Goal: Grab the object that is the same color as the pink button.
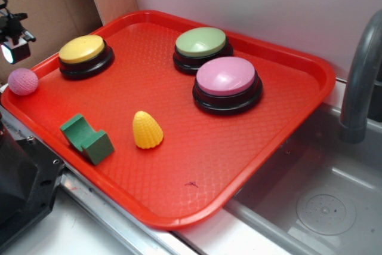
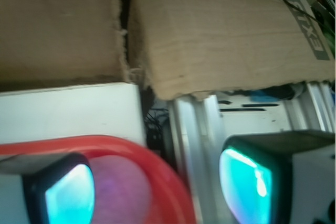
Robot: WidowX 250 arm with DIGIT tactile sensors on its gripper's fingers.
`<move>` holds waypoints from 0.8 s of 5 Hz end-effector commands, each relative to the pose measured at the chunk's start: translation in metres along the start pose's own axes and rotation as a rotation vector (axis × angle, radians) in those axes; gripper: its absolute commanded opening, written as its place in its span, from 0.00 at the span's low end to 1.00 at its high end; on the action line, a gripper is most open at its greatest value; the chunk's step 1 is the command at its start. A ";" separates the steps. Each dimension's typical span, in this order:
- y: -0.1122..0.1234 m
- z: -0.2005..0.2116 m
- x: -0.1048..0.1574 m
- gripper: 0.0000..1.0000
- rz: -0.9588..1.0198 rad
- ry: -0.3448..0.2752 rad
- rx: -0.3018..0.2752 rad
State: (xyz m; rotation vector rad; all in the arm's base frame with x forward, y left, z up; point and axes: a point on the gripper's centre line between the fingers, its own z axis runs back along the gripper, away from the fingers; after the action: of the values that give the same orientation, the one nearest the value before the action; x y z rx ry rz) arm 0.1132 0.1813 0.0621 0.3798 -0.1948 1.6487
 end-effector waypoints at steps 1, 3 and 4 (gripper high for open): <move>-0.014 -0.011 -0.020 1.00 0.005 0.059 -0.111; -0.016 -0.029 -0.030 1.00 0.029 0.083 -0.057; -0.011 -0.025 -0.031 0.00 0.027 0.084 -0.048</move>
State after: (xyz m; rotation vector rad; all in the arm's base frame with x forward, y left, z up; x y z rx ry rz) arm 0.1270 0.1764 0.0232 0.2749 -0.1397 1.6871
